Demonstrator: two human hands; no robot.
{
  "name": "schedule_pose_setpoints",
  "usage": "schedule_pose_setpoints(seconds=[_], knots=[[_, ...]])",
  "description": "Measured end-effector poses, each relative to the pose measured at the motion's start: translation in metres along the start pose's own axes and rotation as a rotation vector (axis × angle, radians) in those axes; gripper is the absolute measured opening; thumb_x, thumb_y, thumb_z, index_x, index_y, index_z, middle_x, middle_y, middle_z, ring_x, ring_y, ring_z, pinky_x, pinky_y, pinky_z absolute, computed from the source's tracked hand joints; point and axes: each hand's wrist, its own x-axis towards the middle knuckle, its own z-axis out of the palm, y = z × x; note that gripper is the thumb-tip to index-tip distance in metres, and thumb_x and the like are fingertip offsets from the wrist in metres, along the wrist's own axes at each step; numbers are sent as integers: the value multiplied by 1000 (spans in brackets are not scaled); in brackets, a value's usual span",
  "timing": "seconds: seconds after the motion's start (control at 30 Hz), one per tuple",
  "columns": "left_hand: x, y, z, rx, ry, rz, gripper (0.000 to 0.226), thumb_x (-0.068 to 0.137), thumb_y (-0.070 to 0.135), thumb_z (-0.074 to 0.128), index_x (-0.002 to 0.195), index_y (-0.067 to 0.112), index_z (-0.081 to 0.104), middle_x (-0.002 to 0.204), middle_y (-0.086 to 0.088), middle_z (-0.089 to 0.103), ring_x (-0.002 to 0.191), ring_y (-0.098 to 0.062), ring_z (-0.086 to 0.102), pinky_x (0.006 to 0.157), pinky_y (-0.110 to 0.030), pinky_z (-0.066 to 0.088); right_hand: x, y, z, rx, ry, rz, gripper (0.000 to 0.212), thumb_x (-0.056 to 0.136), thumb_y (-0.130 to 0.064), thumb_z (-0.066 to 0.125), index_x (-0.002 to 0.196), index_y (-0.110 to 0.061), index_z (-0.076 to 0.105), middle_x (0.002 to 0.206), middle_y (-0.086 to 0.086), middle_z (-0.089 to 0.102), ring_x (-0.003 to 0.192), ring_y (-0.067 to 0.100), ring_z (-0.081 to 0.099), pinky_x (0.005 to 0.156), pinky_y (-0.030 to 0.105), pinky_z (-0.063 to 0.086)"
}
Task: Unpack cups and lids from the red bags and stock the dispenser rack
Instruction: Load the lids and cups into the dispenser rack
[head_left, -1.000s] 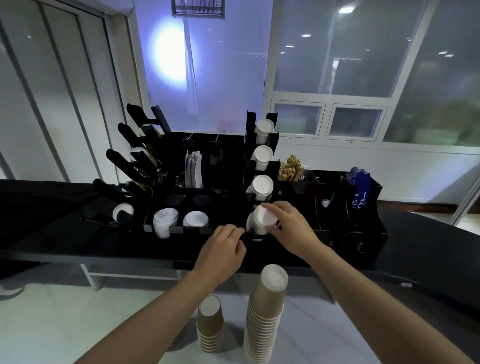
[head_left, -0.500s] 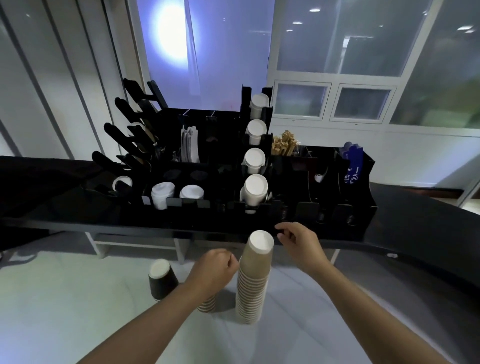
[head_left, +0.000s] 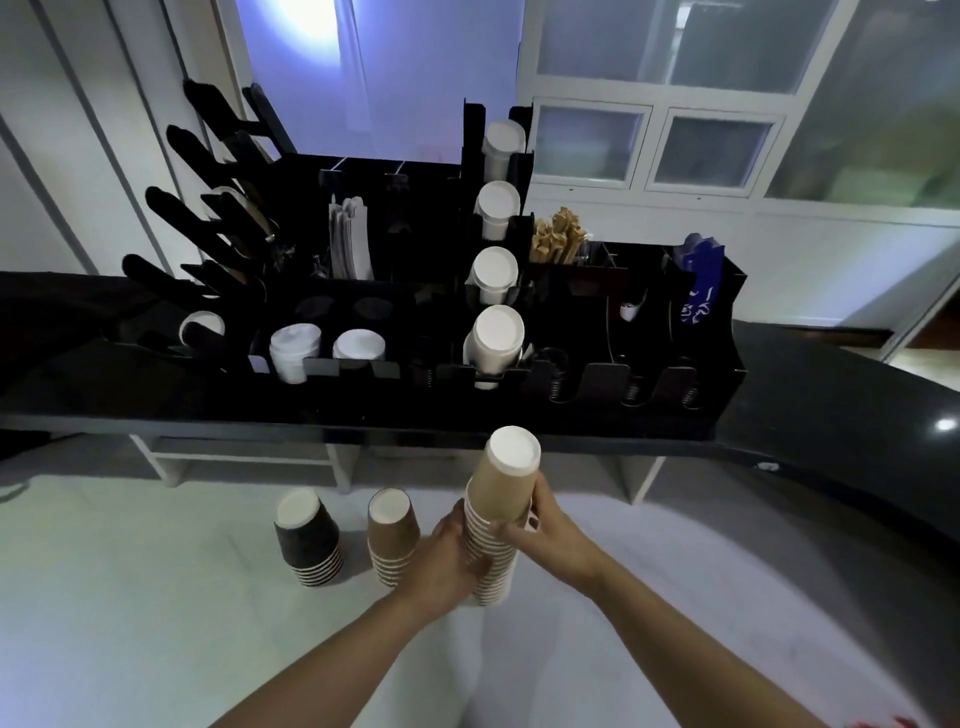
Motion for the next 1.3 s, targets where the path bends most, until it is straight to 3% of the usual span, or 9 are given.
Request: schedule_pose_setpoints(seconds=[0.1, 0.2, 0.33, 0.4, 0.53, 0.67, 0.8, 1.07, 1.3], knots=[[5, 2, 0, -34, 7, 59, 73, 77, 42, 69, 141, 46, 34, 135, 20, 55, 121, -3, 56, 101, -24, 48, 12, -1, 7, 91, 200, 2, 88, 74, -41, 88, 143, -33, 34, 132, -11, 60, 118, 4, 60, 94, 28, 55], [5, 3, -5, -22, -53, 134, 84, 76, 56, 71, 145, 56, 23, 140, 33, 39, 123, 15, 37, 98, -6, 33, 16, -2, -4, 184, 362, 14, 74, 72, -53, 86, 134, -30, 51, 120, -5, 70, 108, 12, 69, 88, 36, 58], [3, 12, -6, -125, -216, 46, 110, 66, 78, 75, 153, 52, 12, 146, 32, 29, 130, 7, 37, 106, -20, 36, 3, 2, -36, 424, 361, 161, 66, 74, -69, 76, 123, -28, 62, 116, 3, 74, 103, 21, 73, 81, 42, 61], [3, 24, -8, -181, -332, -24, 101, 61, 79, 79, 142, 62, 23, 140, 34, 42, 119, 10, 50, 98, -16, 45, -6, 1, -51, 475, 313, 253, 64, 76, -71, 72, 122, -28, 62, 113, 0, 75, 103, 21, 73, 79, 42, 61], [8, 43, 0, -359, -523, -149, 91, 60, 66, 88, 136, 37, 47, 125, 14, 67, 111, -7, 67, 102, -36, 54, -25, 4, -66, 579, 240, 291, 71, 82, -64, 73, 134, -18, 57, 123, 13, 71, 113, 31, 68, 92, 50, 57], [4, 66, 6, -631, -675, -253, 79, 67, 52, 90, 131, 21, 56, 118, -1, 74, 112, -20, 69, 97, -37, 56, -47, 15, -58, 779, 130, 153, 64, 94, -46, 68, 147, -27, 38, 141, 27, 53, 129, 45, 54, 101, 57, 50], [2, 81, 8, -707, -706, -323, 78, 67, 50, 90, 130, 18, 57, 112, -3, 76, 108, -20, 71, 87, -32, 57, -53, 19, -46, 845, 221, 136, 72, 86, -38, 79, 146, -27, 40, 137, 29, 55, 125, 46, 57, 96, 55, 53], [-1, 90, 22, -666, -654, -401, 70, 65, 51, 89, 120, 14, 66, 111, -9, 76, 106, -25, 72, 98, -42, 56, -50, 19, -44, 822, 368, 144, 67, 83, -37, 81, 139, -25, 48, 125, 26, 63, 115, 44, 64, 88, 52, 57], [0, 96, 20, -609, -620, -390, 65, 70, 49, 87, 121, 17, 63, 108, -6, 77, 103, -23, 74, 97, -42, 57, -49, 8, -43, 796, 438, 135, 59, 88, -30, 74, 140, -21, 46, 125, 26, 63, 110, 42, 67, 84, 52, 58]])
